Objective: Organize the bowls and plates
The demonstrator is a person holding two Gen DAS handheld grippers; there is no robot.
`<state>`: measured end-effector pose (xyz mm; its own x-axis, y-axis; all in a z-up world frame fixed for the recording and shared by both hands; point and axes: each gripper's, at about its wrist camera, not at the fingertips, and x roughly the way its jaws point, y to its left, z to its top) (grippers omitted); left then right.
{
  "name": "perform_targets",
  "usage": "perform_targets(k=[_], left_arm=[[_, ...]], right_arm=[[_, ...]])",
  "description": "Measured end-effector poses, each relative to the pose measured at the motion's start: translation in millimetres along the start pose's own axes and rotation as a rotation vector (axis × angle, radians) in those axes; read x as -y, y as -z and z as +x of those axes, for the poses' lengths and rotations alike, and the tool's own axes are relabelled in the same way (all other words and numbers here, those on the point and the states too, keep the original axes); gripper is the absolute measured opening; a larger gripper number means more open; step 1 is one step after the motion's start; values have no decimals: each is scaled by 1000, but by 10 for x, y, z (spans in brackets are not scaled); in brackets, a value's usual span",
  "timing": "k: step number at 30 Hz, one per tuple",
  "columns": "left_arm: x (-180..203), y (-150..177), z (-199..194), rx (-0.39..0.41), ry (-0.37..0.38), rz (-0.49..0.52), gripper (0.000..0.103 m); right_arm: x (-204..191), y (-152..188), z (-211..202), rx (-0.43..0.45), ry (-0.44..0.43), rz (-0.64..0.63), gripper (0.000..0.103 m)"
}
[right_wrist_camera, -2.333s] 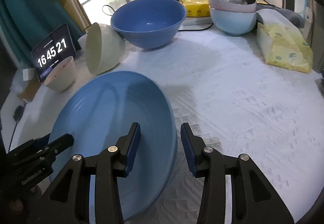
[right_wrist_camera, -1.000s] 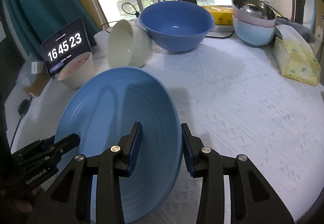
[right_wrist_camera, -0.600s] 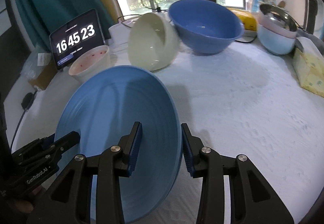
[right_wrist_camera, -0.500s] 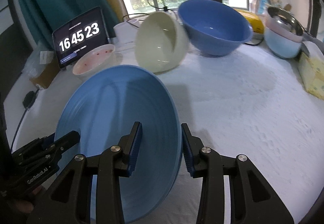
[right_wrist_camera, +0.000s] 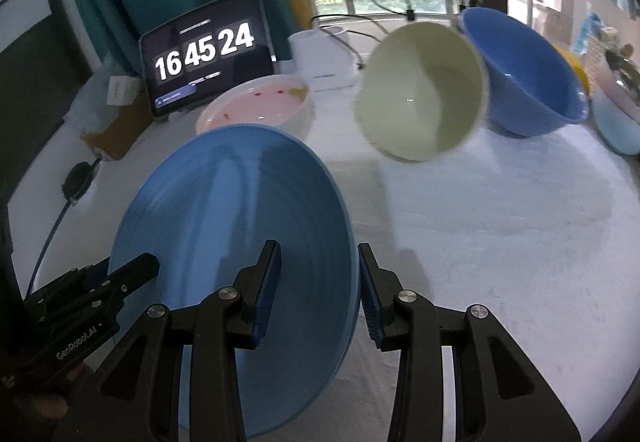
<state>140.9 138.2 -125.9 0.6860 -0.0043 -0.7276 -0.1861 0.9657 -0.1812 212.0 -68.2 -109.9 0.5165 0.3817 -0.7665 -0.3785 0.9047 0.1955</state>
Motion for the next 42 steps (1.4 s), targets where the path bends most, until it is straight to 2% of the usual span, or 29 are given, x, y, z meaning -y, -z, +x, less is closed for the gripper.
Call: perform_targets(k=[9,14,25,30,33,42], left_arm=[[-240,19,48,-9,-41,-29,41],[-176,43,51,7,-63,16,41],[-158,12,64,-10,-89,-2,44],[-183,-2,-45,33,-135,-37,44],[-153,-25,-125,64,-138,-40,44],[139,-57,-243,103,-149,24,45]], right_arm=[[-241,-38,202,-25,-26,-33,40],[-287,-2,308,-50,18,-59,42],[-269,1,277,-46,23,-67,42],[-179,-10,178,-22,46,-52,42],[-119,-3,128,-16,56,-46,42],[53,40,-46,5,52,-24,45]])
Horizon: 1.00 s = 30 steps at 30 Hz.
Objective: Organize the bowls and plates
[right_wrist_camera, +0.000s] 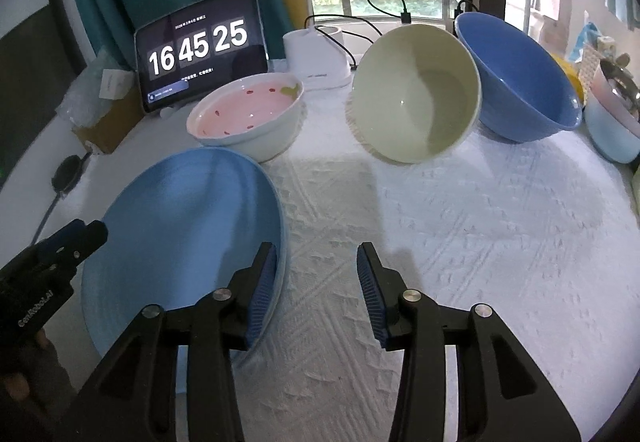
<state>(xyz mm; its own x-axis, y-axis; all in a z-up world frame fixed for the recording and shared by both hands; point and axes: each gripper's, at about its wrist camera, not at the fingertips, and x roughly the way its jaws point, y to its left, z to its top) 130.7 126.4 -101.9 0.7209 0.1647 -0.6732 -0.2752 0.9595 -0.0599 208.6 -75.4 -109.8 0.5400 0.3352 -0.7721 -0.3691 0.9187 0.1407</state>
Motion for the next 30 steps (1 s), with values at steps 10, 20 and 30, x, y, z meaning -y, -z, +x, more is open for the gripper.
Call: perform_targets(k=[10,20,30], left_arm=[[307,-4,-108,10,23,42,45],[622,8,-189,8,49,91,45],[1031,17,-222,3,107,142,45]], right_arm=[[73,51,-208,27,-36,-7,45],[313,91,-370,52,-21,39,45],[634,163,-506,73,5,88,45]])
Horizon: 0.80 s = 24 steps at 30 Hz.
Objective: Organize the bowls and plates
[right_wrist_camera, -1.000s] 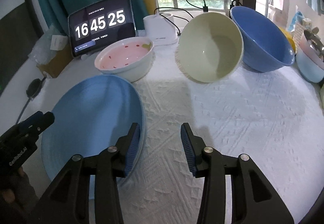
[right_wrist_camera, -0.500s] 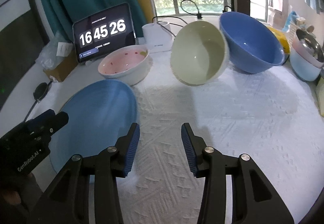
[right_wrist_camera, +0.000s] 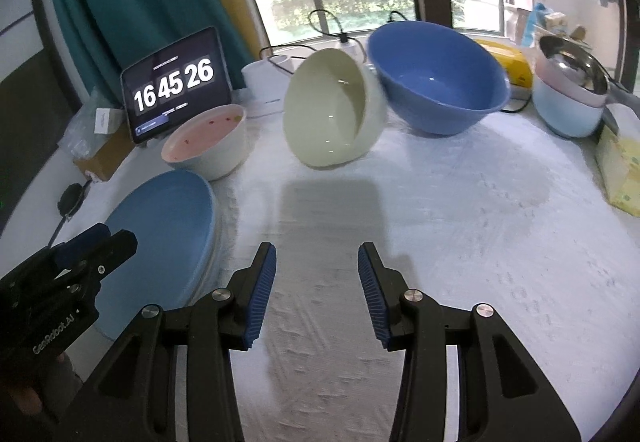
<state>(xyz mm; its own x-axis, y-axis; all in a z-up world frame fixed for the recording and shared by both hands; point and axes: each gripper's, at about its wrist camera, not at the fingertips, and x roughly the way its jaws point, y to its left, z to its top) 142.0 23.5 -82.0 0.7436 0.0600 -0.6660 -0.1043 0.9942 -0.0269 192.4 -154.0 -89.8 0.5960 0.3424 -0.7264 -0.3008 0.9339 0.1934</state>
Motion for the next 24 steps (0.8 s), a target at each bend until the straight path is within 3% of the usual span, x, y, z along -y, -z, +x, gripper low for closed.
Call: perform_targets(k=[24], left_arm=[[861,-46,207,-40,116,118,45]], right_arm=[[872,81,-207,25,92,94,45]])
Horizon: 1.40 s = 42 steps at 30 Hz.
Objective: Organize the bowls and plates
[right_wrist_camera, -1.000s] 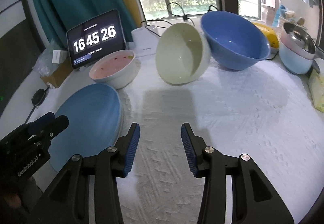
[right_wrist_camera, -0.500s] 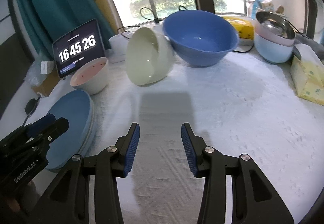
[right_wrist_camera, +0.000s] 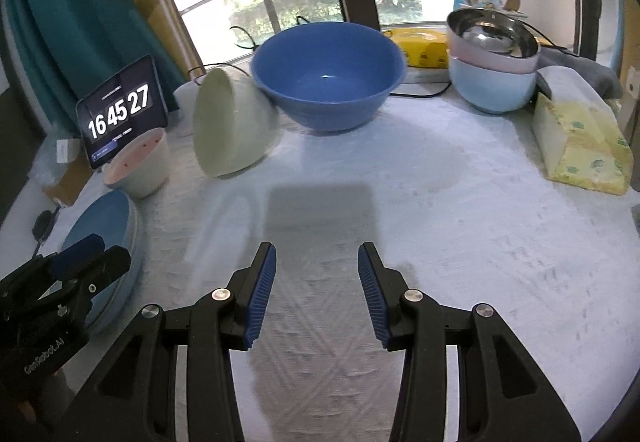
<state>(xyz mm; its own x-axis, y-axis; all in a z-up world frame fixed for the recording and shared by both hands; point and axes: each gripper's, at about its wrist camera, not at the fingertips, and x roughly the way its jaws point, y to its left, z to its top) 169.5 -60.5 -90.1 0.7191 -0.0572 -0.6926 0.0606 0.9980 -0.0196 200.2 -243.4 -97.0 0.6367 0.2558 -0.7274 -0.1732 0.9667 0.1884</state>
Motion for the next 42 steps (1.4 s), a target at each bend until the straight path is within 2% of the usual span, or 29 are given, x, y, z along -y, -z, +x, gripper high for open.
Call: perform_targets(k=[7,13,25,30,35,42], left_arm=[[217,-145,111,2,50,17,45],[292,-298,208,12,63,9,45],[452,-612,389,66,96,5,46],[501,-755,440,114,117,-8,46],[578,-871,515,163,150,-10,46],[645,-969,725,135,171,-27,46]], right_arm=[[196,-91,29,5,31,-6,45],[273,-208,67,14,39,-21,45],[459,-531,68,59,40,-16,45],[487,-723,85,89,43,-30,45],[530,-889,233,100,55,-37,45],[591,-1039,497,93,68,-26,45]])
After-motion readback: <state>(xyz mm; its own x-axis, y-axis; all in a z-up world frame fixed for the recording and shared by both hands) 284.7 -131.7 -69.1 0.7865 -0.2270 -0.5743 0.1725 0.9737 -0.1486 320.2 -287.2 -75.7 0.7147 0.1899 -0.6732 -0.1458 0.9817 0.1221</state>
